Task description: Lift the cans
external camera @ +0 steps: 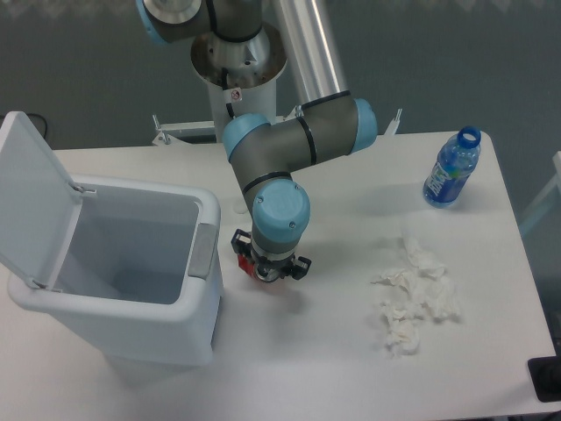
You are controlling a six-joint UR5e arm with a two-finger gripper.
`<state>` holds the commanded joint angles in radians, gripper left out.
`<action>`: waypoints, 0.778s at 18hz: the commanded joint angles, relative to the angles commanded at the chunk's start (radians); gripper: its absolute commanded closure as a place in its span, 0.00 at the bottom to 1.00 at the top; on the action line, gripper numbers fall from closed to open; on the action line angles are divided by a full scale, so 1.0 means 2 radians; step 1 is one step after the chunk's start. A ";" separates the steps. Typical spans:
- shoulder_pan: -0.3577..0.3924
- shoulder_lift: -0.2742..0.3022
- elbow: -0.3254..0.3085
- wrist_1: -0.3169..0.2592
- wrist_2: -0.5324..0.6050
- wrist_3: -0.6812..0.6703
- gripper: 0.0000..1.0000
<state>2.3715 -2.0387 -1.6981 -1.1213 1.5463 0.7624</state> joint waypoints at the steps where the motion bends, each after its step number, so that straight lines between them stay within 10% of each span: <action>1: 0.000 0.000 0.001 0.000 0.000 0.000 0.40; 14: 0.027 0.018 0.071 -0.006 0.008 0.016 0.40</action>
<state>2.4251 -2.0019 -1.5571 -1.1336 1.5631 0.7945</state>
